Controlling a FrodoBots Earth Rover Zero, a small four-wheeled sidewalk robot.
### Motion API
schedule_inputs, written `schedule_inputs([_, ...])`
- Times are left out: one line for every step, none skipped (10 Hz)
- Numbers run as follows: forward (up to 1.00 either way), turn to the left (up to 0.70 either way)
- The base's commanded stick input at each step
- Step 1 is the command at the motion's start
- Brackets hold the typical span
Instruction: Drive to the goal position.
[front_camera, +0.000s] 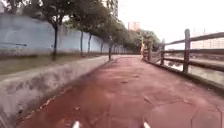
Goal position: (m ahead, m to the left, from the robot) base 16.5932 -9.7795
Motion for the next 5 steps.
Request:
schedule_inputs([0.70, -0.22])
schedule_inputs([0.70, -0.35])
schedule_inputs([0.70, -0.35])
schedule_inputs([0.70, -0.35])
schedule_inputs([0.70, -0.35])
